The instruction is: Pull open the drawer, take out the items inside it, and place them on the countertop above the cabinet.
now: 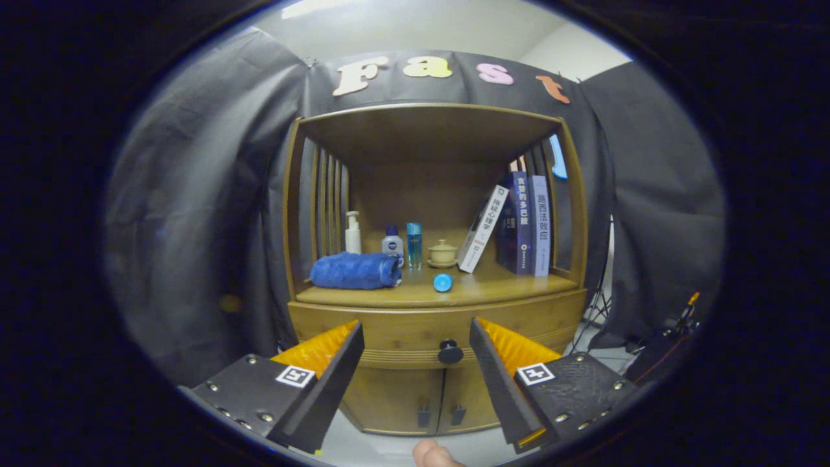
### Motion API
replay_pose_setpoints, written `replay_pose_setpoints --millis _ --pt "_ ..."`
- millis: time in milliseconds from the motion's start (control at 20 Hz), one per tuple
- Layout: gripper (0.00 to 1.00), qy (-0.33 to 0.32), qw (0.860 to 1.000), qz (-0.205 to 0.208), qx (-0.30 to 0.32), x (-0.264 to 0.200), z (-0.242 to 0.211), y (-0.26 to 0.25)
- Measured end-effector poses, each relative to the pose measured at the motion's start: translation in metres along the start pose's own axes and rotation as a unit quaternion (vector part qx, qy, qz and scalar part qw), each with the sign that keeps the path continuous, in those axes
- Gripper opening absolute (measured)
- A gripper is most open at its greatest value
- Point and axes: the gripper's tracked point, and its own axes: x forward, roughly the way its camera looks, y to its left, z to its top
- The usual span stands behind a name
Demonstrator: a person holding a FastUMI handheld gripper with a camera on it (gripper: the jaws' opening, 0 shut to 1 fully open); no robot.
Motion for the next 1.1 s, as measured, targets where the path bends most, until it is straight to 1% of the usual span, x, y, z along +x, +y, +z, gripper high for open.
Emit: replay_pose_setpoints --millis 50,100,250,400,500,650,800,1000,1100 --pt "0.98 0.0 1.0 -0.003 0.004 -0.008 0.011 -0.004" --pt "0.98 -0.006 1.0 0.003 0.005 -0.016 0.024 -0.002" --pt "0.98 -0.036 0.999 0.007 0.003 -0.045 0.062 -0.006" --pt "0.98 -0.049 0.999 0.009 -0.002 -0.068 0.086 -0.008" --pt "0.98 -0.049 0.999 0.005 -0.004 -0.079 0.093 -0.011" --pt "0.98 -0.043 0.999 0.0 -0.023 -0.092 0.092 -0.012" --pt "0.98 -0.043 0.998 -0.021 -0.034 -0.1 0.095 -0.014" --pt "0.98 -0.049 0.999 0.003 -0.006 -0.106 0.103 0.003" --pt "0.98 -0.05 0.999 0.004 -0.001 -0.108 0.103 0.003"
